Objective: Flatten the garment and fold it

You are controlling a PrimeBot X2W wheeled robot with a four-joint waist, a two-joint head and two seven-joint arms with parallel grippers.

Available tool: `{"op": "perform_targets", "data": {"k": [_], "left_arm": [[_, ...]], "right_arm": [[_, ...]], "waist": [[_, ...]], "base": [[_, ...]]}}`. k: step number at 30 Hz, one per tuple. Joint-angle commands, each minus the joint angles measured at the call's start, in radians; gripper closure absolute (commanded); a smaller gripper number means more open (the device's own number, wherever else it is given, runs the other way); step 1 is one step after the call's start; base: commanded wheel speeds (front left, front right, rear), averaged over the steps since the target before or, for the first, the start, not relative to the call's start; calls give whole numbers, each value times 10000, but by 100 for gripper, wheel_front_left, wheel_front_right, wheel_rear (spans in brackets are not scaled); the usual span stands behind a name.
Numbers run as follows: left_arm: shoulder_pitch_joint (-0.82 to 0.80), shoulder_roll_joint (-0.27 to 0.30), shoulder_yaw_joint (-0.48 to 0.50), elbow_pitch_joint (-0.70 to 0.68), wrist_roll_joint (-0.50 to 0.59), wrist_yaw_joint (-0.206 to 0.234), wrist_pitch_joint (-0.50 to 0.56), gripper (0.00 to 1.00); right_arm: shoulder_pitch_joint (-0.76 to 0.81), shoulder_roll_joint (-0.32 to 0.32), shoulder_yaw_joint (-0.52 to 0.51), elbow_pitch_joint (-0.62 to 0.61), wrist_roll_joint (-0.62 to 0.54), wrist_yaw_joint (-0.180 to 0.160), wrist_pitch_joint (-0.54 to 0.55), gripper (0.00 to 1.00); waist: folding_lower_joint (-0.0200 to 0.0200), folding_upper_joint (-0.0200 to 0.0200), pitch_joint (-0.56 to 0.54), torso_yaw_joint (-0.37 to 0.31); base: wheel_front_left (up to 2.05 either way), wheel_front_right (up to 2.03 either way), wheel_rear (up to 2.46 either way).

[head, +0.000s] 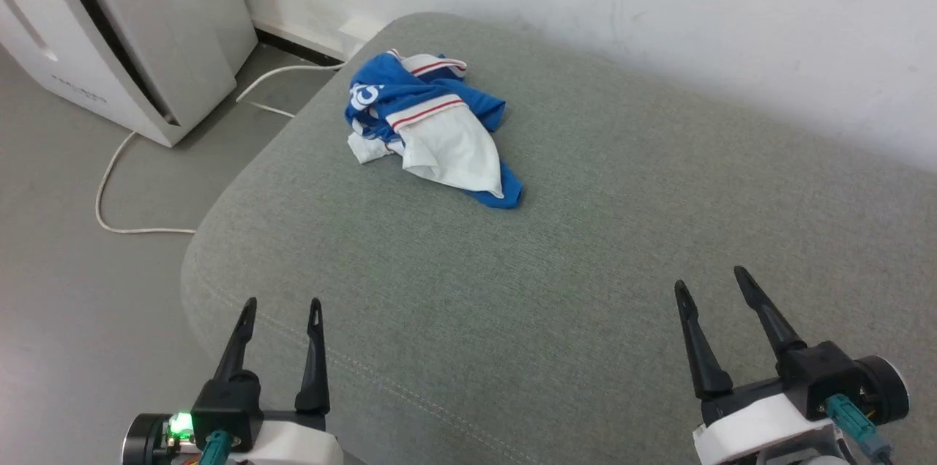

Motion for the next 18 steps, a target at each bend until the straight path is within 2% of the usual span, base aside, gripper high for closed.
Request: {"op": "perform_targets", "data": {"k": [1, 4, 8, 15, 18], "left_arm": [[105, -32, 30, -69, -57, 41, -59, 0], [-41, -99, 130, -164, -235, 21, -59, 0], [-557, 103, 154, 39, -384, -288, -5, 0], [-2728, 912, 336, 692, -788, -1109, 1266, 0], [-3916, 1392, 512, 1068, -990, -1431, 2123, 0]], "right_arm": [[60, 22, 26, 5, -80, -21, -55, 0], [32, 22, 10, -31, -133, -21, -55, 0], [-54, 22, 129, -150, -262, -21, -55, 0], [-565, 22, 429, -595, -841, -21, -55, 0], [-855, -11, 514, -889, -1060, -21, -28, 0]], "waist": [[0, 0, 118, -123], [0, 0, 206, -235], [0, 0, 483, -485], [0, 0, 1863, -1390], [0, 0, 2551, -1847]], "base": [[0, 0, 0], [0, 0, 0], [0, 0, 0], [0, 0, 0], [0, 0, 0]]}}
